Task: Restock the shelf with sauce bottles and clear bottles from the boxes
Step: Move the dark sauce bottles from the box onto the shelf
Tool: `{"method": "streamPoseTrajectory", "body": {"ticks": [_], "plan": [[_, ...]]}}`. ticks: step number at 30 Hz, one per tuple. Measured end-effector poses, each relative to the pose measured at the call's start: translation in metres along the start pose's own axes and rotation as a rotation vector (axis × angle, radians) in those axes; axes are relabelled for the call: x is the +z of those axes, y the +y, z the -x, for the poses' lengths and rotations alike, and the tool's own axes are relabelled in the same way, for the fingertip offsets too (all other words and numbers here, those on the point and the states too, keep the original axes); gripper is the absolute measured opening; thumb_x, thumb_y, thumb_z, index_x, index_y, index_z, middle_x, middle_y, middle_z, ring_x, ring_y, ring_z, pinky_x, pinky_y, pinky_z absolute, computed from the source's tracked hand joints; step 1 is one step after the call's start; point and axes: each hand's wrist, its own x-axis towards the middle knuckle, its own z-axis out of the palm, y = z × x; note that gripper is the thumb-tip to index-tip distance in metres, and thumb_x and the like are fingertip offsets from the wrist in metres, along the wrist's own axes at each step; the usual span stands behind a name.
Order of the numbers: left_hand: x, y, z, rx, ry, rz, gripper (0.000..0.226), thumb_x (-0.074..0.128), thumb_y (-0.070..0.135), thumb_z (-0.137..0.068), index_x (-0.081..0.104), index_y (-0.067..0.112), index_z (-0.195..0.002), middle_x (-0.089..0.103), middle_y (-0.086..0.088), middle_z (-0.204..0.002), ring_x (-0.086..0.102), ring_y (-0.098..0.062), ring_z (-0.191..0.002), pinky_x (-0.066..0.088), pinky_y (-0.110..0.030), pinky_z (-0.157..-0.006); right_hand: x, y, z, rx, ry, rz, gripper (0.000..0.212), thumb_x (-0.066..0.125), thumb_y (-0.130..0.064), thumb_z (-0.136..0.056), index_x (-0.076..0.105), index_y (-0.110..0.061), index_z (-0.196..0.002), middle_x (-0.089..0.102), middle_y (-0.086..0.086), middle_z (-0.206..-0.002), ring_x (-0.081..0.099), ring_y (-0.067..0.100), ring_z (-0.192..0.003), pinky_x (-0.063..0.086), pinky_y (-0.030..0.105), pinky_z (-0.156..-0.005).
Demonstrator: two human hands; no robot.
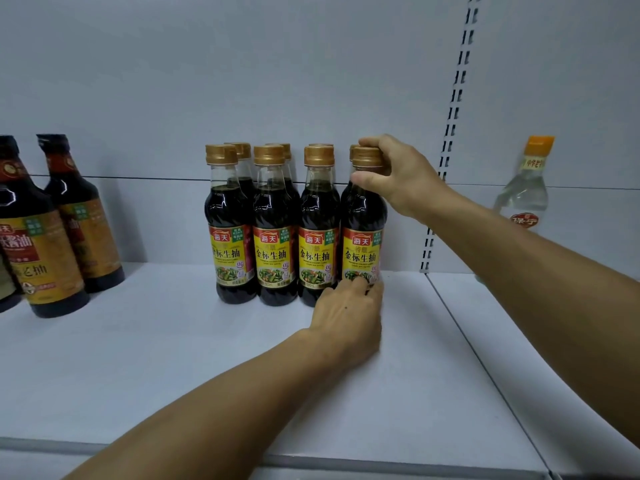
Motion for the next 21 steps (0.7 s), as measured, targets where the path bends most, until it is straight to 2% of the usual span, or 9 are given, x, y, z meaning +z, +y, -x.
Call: {"method": "streamPoseTrajectory", "body": {"ticks": [3, 5, 7, 11, 13, 15, 18, 21], "plan": [[-0.001, -0.001, 0.004, 0.009, -0.035, 0.013, 0.058, 0.043, 0.028, -0.098, 0.025, 0.015, -0.152, 0.047, -0.011, -0.129, 0.046, -0.032, -0.113, 0.041, -0.043, -0.089, 0.001, -0.003, 0.001, 0.022, 0.002, 0.013, 0.059, 0.069, -0.032, -0.089, 0.043, -0.022, -0.141, 0.053, -0.003, -0.121, 0.055, 0.016, -0.107, 0.048, 0.027, -0.088], [-0.004, -0.002, 0.006, 0.002, -0.080, 0.048, 0.056, 0.044, 0.031, -0.098, 0.029, 0.014, -0.149, 0.047, -0.012, -0.128, 0.046, -0.033, -0.112, 0.041, -0.043, -0.089, 0.004, -0.004, 0.003, 0.056, 0.024, 0.010, 0.066, 0.067, -0.033, -0.091, 0.034, -0.022, -0.148, 0.049, -0.005, -0.124, 0.051, 0.014, -0.107, 0.041, 0.026, -0.086], [-0.008, -0.003, 0.009, -0.016, -0.120, 0.090, 0.049, 0.045, 0.034, -0.097, 0.039, 0.013, -0.141, 0.048, -0.012, -0.126, 0.047, -0.033, -0.111, 0.041, -0.044, -0.089, 0.009, -0.004, 0.008, 0.106, 0.041, -0.020, 0.075, 0.064, -0.036, -0.092, 0.022, -0.023, -0.153, 0.048, -0.006, -0.124, 0.047, 0.012, -0.106, 0.038, 0.026, -0.085], [-0.016, -0.008, 0.019, -0.042, -0.152, 0.118, 0.036, 0.044, 0.037, -0.097, 0.051, 0.012, -0.122, 0.050, -0.011, -0.118, 0.049, -0.032, -0.107, 0.041, -0.043, -0.087, 0.017, -0.003, 0.019, 0.164, 0.044, -0.075, 0.091, 0.068, -0.038, -0.089, 0.006, -0.029, -0.155, 0.055, -0.011, -0.105, 0.054, 0.014, -0.102, 0.038, 0.027, -0.083], [-0.019, -0.011, 0.024, -0.046, -0.145, 0.132, 0.034, 0.044, 0.037, -0.098, 0.052, 0.011, -0.119, 0.051, -0.010, -0.116, 0.050, -0.031, -0.106, 0.041, -0.042, -0.086, 0.020, -0.004, 0.022, 0.178, 0.053, -0.064, 0.093, 0.068, -0.039, -0.089, 0.004, -0.028, -0.156, 0.055, -0.009, -0.109, 0.054, 0.015, -0.103, 0.039, 0.029, -0.085], [-0.022, -0.015, 0.029, -0.053, -0.137, 0.153, 0.036, 0.043, 0.037, -0.098, 0.053, 0.010, -0.120, 0.052, -0.010, -0.116, 0.050, -0.031, -0.108, 0.043, -0.042, -0.087, 0.021, -0.007, 0.024, 0.188, 0.058, -0.034, 0.087, 0.067, -0.040, -0.089, 0.011, -0.027, -0.154, 0.058, -0.008, -0.113, 0.056, 0.016, -0.105, 0.045, 0.033, -0.087], [-0.029, -0.024, 0.039, -0.073, -0.149, 0.188, 0.043, 0.042, 0.037, -0.098, 0.050, 0.010, -0.131, 0.052, -0.010, -0.123, 0.049, -0.030, -0.114, 0.045, -0.044, -0.093, 0.023, -0.014, 0.028, 0.199, 0.073, 0.016, 0.061, 0.068, -0.037, -0.089, 0.032, -0.024, -0.137, 0.062, -0.002, -0.114, 0.061, 0.021, -0.103, 0.053, 0.047, -0.090], [-0.037, -0.034, 0.050, -0.085, -0.150, 0.190, 0.041, 0.043, 0.037, -0.099, 0.052, 0.010, -0.129, 0.052, -0.009, -0.122, 0.050, -0.030, -0.113, 0.045, -0.045, -0.093, 0.027, -0.026, 0.032, 0.209, 0.132, 0.083, 0.054, 0.069, -0.036, -0.087, 0.036, -0.022, -0.129, 0.059, 0.002, -0.113, 0.059, 0.024, -0.103, 0.053, 0.050, -0.088]]}}
